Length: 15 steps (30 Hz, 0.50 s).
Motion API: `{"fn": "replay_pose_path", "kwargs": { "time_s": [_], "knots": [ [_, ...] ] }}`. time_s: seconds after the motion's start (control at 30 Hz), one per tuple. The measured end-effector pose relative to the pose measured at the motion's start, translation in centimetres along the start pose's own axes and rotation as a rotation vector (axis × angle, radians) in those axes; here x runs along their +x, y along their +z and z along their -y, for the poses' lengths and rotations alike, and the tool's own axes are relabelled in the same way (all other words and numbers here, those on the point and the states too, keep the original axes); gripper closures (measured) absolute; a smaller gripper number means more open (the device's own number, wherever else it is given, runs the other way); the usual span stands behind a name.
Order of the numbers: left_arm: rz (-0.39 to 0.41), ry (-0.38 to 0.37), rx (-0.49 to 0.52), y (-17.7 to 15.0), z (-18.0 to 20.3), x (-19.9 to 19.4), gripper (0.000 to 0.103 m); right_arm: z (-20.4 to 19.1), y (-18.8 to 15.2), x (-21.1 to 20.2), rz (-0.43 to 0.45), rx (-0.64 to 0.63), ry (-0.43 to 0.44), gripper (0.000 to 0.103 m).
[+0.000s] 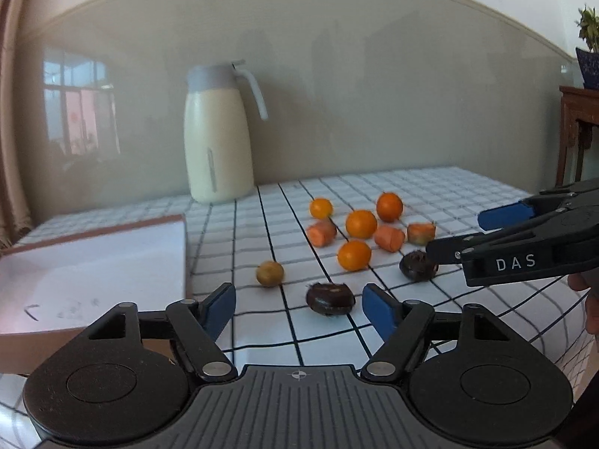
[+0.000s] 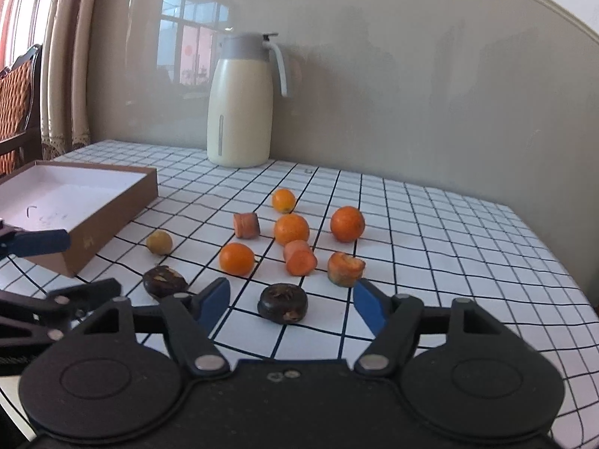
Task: Organize fruits
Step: 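Grasp the dark brown dried fruit with the right gripper while the left gripper grasps another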
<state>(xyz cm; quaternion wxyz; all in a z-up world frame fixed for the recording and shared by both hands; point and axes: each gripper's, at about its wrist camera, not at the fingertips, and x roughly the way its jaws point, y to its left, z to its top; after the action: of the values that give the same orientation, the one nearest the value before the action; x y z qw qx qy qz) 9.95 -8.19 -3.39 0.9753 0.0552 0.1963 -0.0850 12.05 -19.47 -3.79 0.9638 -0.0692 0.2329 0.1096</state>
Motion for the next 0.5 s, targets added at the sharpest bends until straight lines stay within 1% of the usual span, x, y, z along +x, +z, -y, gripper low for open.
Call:
{"fn": "replay_pose_path", "kwargs": {
  "time_s": [0.07,0.13,0.2,0.33,0.5],
  "knots": [
    [-0.038,-0.011,-0.013,-0.1,0.0,1.1,0.043,0.0,0.0,0.8,-0.017,-0.002,0.012,0.046],
    [-0.066,-0.021,-0.027,-0.2,0.0,2.1,0.046,0.0,0.1,1.7,-0.035,0.001,0.020,0.050],
    [-0.073,-0.032,-0.029,-0.3,0.2,2.9,0.046,0.0,0.0,2.4,-0.054,0.000,0.024,0.054],
    [-0.071,-0.039,-0.024,-0.2,0.7,3.8,0.046,0.1,0.0,3.6,-0.080,-0.001,0.034,0.055],
    [-0.083,-0.055,-0.049,0.0,0.7,4.8,0.046,-0.2,-0.1,4.5,-0.107,-0.014,0.048,0.062]
  ]
}}
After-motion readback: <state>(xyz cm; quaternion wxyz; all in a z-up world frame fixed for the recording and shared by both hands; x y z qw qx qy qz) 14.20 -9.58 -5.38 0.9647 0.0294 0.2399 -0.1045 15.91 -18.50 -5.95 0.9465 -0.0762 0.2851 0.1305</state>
